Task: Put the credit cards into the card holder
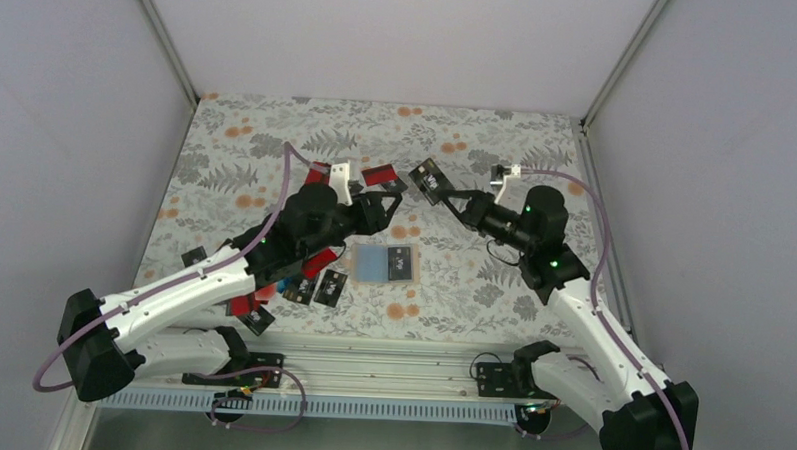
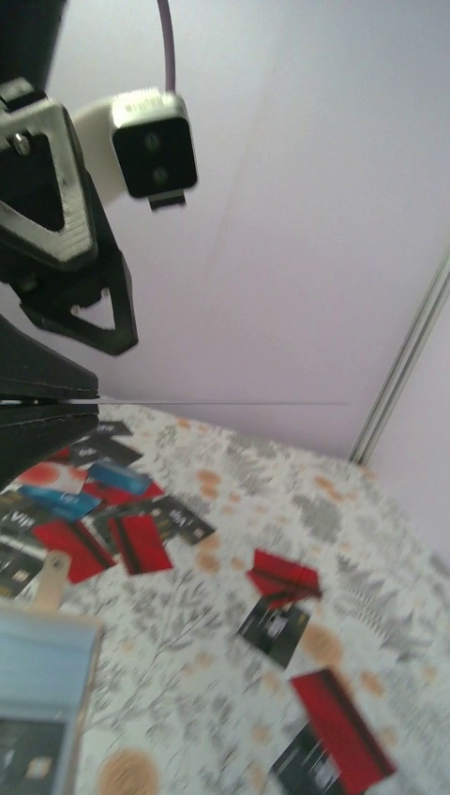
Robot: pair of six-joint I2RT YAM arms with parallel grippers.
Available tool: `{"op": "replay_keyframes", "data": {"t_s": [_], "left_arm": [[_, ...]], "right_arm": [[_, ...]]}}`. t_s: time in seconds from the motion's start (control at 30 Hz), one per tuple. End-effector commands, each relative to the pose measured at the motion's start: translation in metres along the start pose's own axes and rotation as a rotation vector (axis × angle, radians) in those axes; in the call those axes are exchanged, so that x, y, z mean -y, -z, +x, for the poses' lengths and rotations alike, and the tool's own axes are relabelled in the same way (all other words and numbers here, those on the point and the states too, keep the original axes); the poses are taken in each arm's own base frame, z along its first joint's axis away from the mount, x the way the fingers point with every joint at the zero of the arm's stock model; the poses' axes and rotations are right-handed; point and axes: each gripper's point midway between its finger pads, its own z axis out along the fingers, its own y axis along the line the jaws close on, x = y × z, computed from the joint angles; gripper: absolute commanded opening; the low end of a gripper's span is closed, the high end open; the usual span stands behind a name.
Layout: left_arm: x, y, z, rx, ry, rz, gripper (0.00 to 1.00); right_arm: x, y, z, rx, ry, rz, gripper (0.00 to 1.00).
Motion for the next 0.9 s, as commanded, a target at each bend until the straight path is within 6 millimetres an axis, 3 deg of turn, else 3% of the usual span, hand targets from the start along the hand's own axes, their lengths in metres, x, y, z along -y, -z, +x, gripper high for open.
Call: {"op": "replay_keyframes", "data": {"t_s": [0.0,0.3,0.47,0.7,0.87], "left_arm": [[0.046,0.004,-0.026,0.078,-0.018,0.242,0.58],[0.084,0.005,-0.044,0.129,-0.07,0.434,0.58],[0.096,-0.003,-0.047,0.132,-0.095,0.493,0.5],[0.107,-0.008,-0.055,0.143,-0.099,0.554,0.38],[0.11,-0.005,-0.052,0.139,-0.101,0.597,0.37]], "right_arm": [[-0.058,0.014,-0.019,0.055,0.12,-0.171,0.04],[-0.104,0.022,-0.027,0.057,0.187,-0.328,0.04],[-0.121,0.024,-0.026,0.03,0.221,-0.388,0.04],[-0.125,0.025,-0.022,0.007,0.234,-0.414,0.04],[-0.123,0.023,-0.023,0.008,0.237,-0.398,0.04]]}}
